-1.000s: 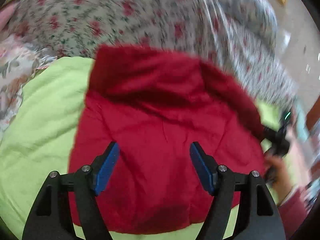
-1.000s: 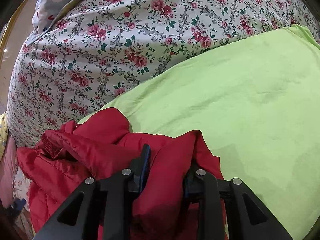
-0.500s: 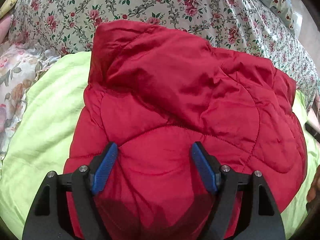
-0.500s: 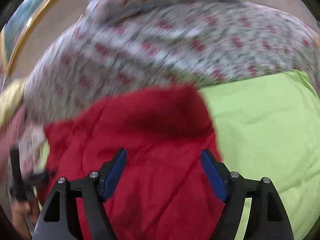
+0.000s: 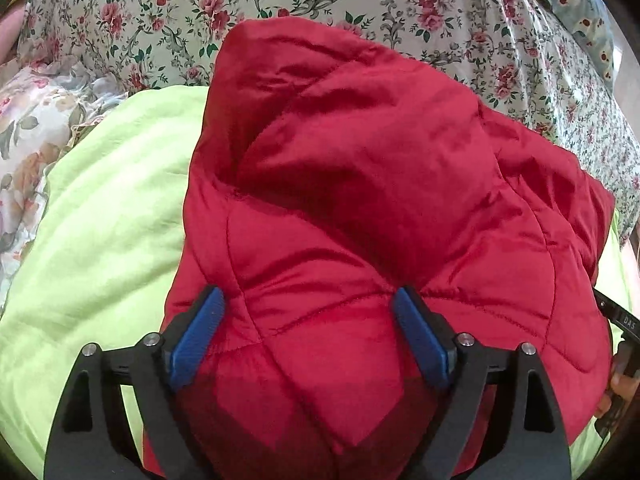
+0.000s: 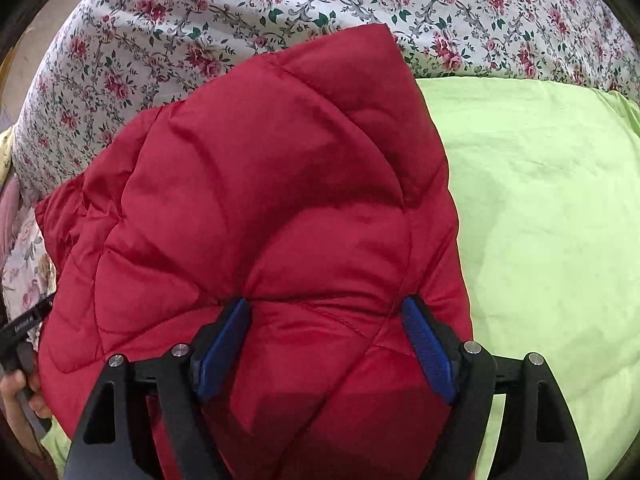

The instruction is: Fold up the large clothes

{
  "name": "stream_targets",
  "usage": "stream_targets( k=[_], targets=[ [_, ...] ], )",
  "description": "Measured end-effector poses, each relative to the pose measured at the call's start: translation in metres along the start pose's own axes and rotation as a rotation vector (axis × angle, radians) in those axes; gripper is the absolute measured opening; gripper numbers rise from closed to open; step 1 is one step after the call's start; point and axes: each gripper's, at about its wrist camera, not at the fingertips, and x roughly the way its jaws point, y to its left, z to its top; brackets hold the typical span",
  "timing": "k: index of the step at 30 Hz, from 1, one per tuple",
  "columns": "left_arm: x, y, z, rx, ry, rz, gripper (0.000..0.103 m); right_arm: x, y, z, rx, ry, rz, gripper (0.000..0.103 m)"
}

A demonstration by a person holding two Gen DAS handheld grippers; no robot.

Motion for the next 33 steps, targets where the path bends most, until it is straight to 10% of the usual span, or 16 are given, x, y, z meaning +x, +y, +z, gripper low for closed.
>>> stream_targets(
  k=[18,33],
  targets=[
    [-0.082,0.057,-0.018,-0.188,-0.094,-0.144,0.088,-0.071,-0.034,-0.019,0.122,-0.07,0.086,0.082],
    [-0.032,0.095,-0.041,-0.429,0.037,-0.386,0.09,-0.057,-0.067,-0.042,0.314,0.017,0.254,0.084]
  ],
)
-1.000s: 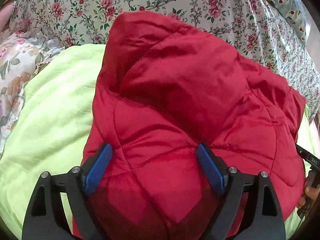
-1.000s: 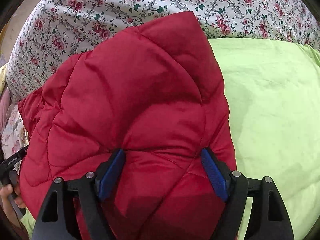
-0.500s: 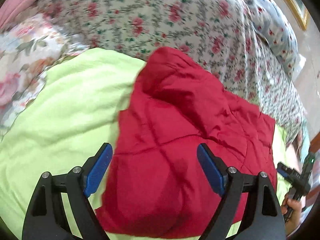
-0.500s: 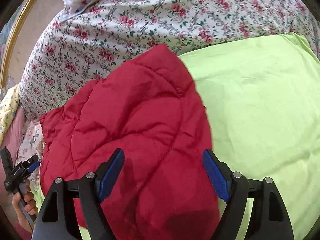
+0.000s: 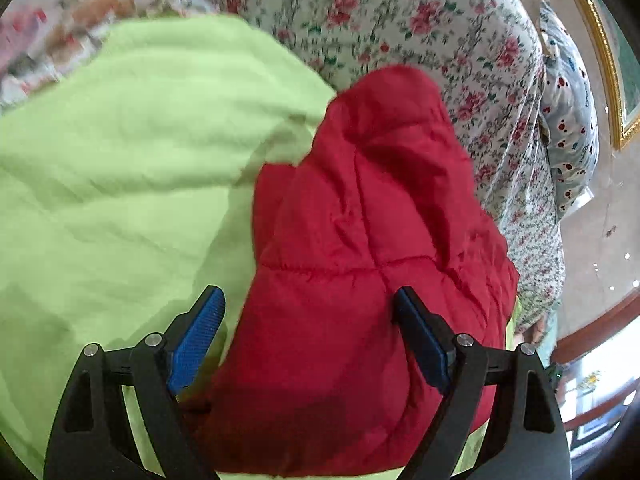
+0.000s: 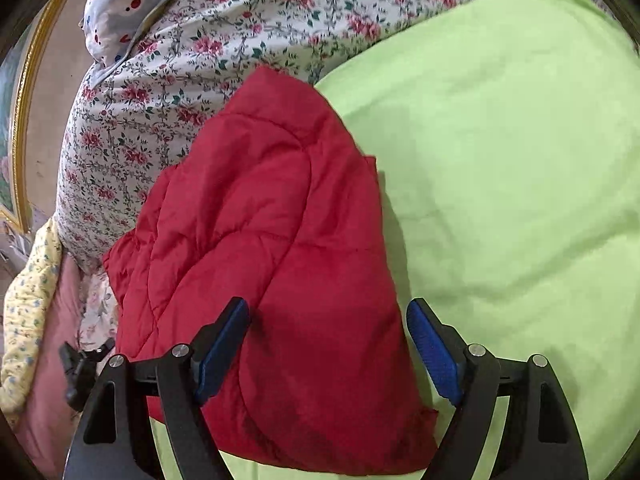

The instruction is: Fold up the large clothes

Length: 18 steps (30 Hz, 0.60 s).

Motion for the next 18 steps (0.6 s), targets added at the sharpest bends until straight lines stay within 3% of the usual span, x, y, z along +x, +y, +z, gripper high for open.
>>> stream_targets(
  k=[5,9,10,12,14,18],
  targets=[
    [0.025,0.011,-0.004,-0.096,0.062,-0.138,0.096,0.021,-0.01,-0.002,0.084,0.036,0.104,0.088],
    [0.032,0.003,-0.006,-0.062,0.077,-0.14,0.097,0.033,-0.007,0.0,0.083,0.079,0.14,0.088],
    [0.032,0.0,-0.007,-0.044,0.077,-0.134,0.092,0.034,-0.005,0.0,0.077,0.087,0.139,0.086],
    [0.028,-0.007,-0.009,-0.002,0.074,-0.14,0.073,0.033,-0.004,-0.001,0.077,0.096,0.148,0.076],
    [0.022,-0.011,-0.009,0.018,0.069,-0.152,0.061,0.028,-0.001,-0.003,0.068,0.095,0.155,0.057],
    [0.006,-0.02,-0.013,0.048,0.06,-0.159,0.05,0.013,0.015,-0.007,0.029,0.089,0.138,0.04]
  ],
)
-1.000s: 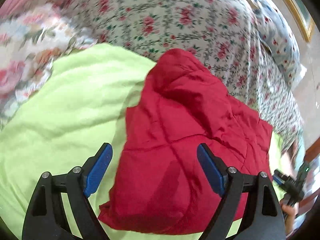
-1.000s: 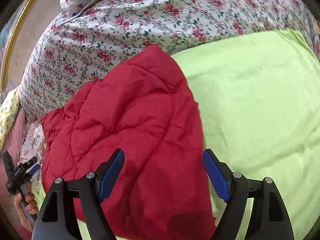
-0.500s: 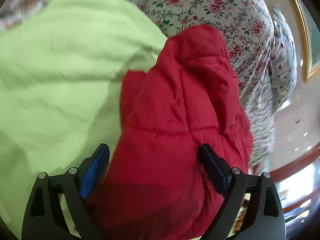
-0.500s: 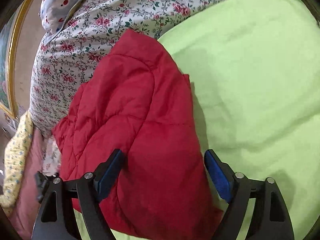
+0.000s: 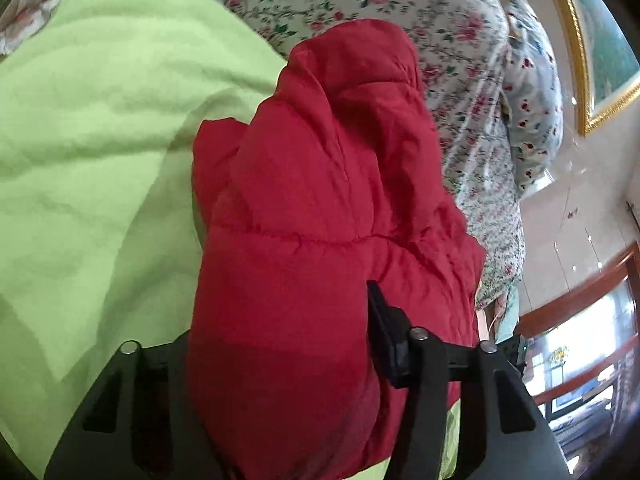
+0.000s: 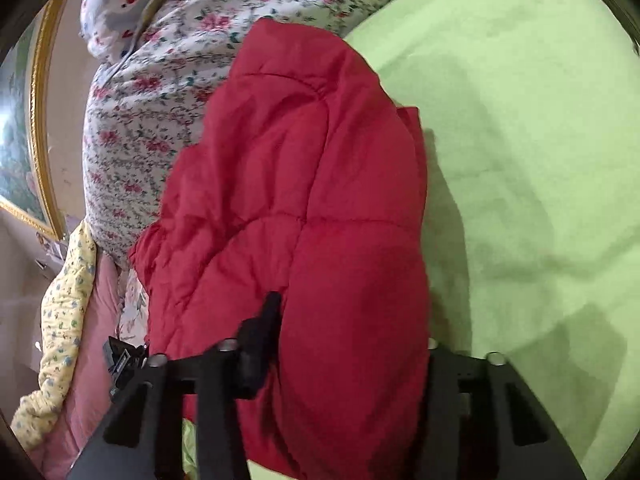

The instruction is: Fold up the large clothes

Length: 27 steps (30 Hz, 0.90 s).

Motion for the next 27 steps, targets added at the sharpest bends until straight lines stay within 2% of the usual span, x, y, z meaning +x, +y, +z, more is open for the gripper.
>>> stream_targets(
  k=[7,16,22,25,27],
  targets=[
    [-0.038,-0.011,-0.019,0.031,-0.005,0.0,0.048,-0.03,0.024,-0.027,-0.055,-0.008,0.016,0.035],
    [-0.094,-0.012,-0.067,0.049,0.004,-0.006,0.047,-0.067,0.036,-0.076,-0.076,0.021,0.039,0.034],
    [-0.109,-0.003,-0.087,0.05,0.024,-0.007,0.047,-0.08,0.035,-0.097,-0.072,0.044,0.054,0.034],
    [-0.107,0.003,-0.093,0.057,0.038,0.019,0.047,-0.082,0.031,-0.105,-0.072,0.057,0.052,0.034],
    [-0.101,0.007,-0.096,0.068,0.049,0.068,0.048,-0.081,0.025,-0.108,-0.061,0.064,0.046,0.036]
  ],
)
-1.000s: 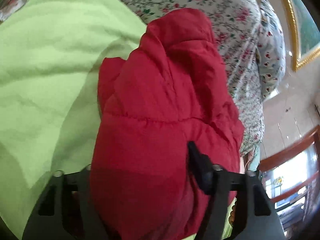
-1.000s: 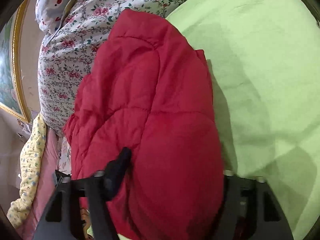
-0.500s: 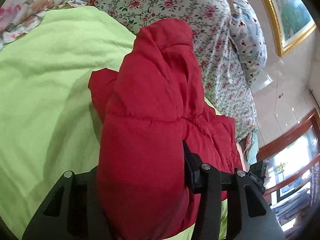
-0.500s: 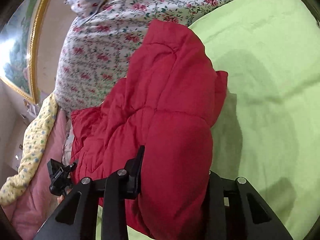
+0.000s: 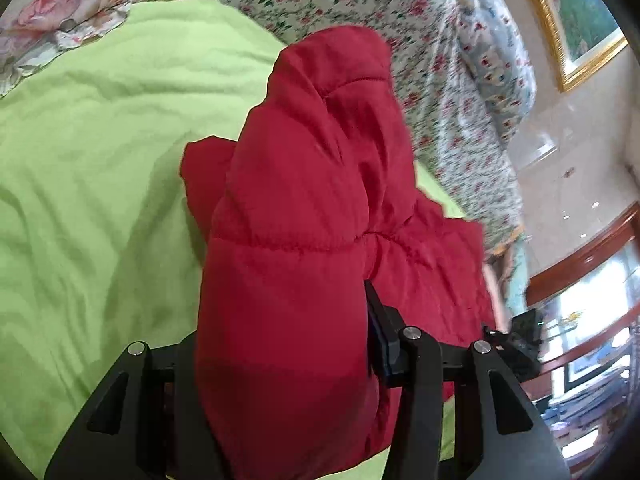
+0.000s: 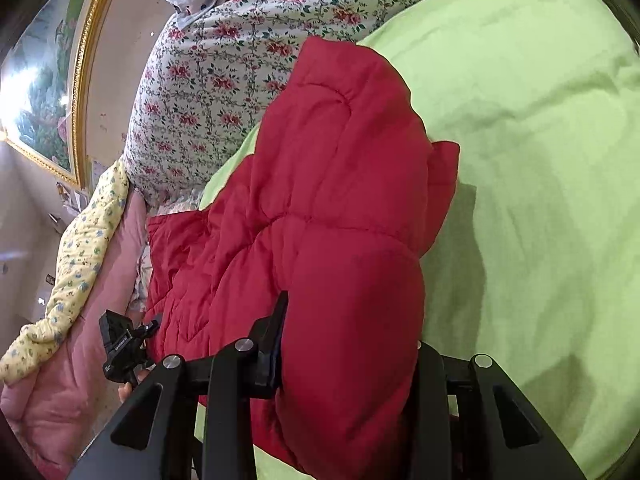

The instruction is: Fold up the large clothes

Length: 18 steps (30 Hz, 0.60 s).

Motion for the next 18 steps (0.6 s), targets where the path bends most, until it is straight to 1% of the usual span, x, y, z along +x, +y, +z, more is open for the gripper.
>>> stream_targets(
  k=[3,7,10,12,15,18],
  targets=[
    [0.009,0.006,-0.004,0.011,0.004,0.048,0.052,0.006,-0.009,-0.001,0.027,0.006,-0.017,0.039],
    [0.012,0.009,-0.006,0.015,-0.005,0.067,0.058,0.008,-0.015,-0.003,0.034,0.002,-0.025,0.042],
    [0.011,0.006,-0.008,0.032,-0.015,0.11,0.066,0.008,-0.015,-0.003,0.034,0.003,-0.039,0.046],
    [0.009,0.003,-0.008,0.049,-0.027,0.155,0.077,0.008,-0.014,-0.003,0.031,0.002,-0.048,0.048],
    [0.007,-0.005,-0.01,0.094,-0.044,0.211,0.079,0.007,-0.014,-0.003,0.027,0.004,-0.057,0.05],
    [0.005,-0.01,-0.012,0.114,-0.054,0.243,0.08,0.008,-0.014,-0.003,0.03,0.003,-0.062,0.053]
  ],
)
